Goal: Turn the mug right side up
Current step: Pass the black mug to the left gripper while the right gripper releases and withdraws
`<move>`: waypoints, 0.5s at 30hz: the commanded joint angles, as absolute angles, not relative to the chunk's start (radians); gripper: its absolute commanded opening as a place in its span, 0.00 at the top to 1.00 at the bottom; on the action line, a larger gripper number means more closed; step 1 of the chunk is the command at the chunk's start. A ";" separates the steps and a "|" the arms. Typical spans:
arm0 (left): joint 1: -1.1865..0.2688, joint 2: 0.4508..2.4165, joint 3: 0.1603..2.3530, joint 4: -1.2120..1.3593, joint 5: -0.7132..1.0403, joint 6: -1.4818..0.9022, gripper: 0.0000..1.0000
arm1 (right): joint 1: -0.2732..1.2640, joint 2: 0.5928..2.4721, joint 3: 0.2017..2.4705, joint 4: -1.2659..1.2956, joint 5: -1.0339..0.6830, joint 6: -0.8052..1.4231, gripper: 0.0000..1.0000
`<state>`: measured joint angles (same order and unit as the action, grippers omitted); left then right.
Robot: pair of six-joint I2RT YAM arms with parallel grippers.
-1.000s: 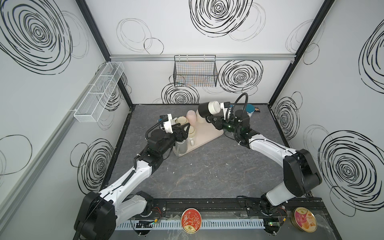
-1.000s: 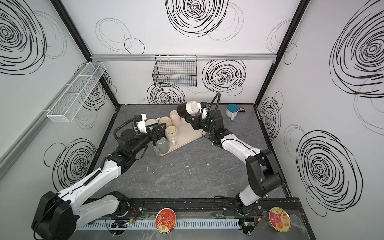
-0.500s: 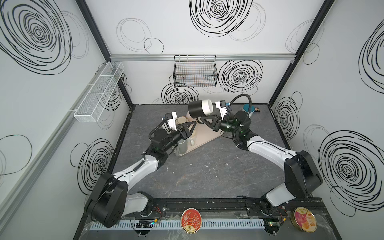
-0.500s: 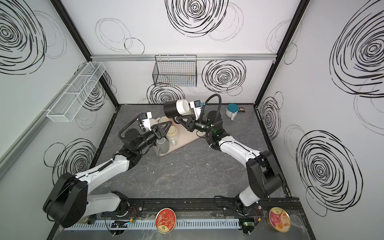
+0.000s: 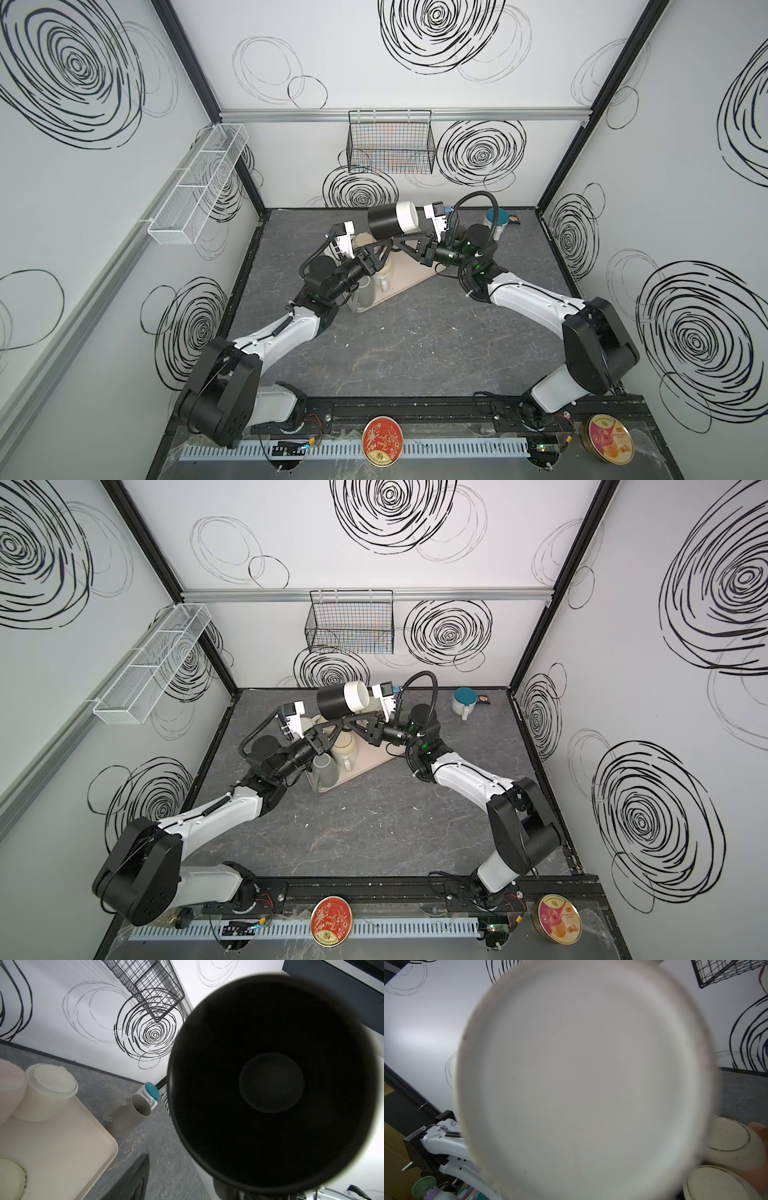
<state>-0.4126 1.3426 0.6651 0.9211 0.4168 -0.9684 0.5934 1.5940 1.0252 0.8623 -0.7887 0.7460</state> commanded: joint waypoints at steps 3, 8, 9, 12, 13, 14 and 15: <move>-0.421 1.395 0.717 1.246 0.487 -1.076 0.53 | 0.597 1.599 1.086 1.041 -0.840 0.836 1.00; -0.425 1.472 0.814 1.475 0.602 -1.209 0.91 | 0.570 1.567 1.094 0.935 -0.843 0.826 1.00; -0.427 1.474 0.820 1.488 0.605 -1.214 0.97 | 0.565 1.562 1.094 0.925 -0.844 0.824 1.00; -0.426 1.461 0.807 1.464 0.584 -1.186 1.00 | 0.543 1.538 1.087 0.850 -0.830 0.807 0.97; -0.425 1.453 0.801 1.443 0.579 -1.165 1.00 | 0.534 1.529 1.085 0.811 -0.814 0.793 0.88; -0.427 1.447 0.799 1.417 0.575 -1.144 1.00 | 0.526 1.518 1.082 0.776 -0.807 0.778 0.79; -0.427 1.438 0.804 1.372 0.575 -1.114 1.00 | 0.515 1.503 1.079 0.733 -0.803 0.754 0.70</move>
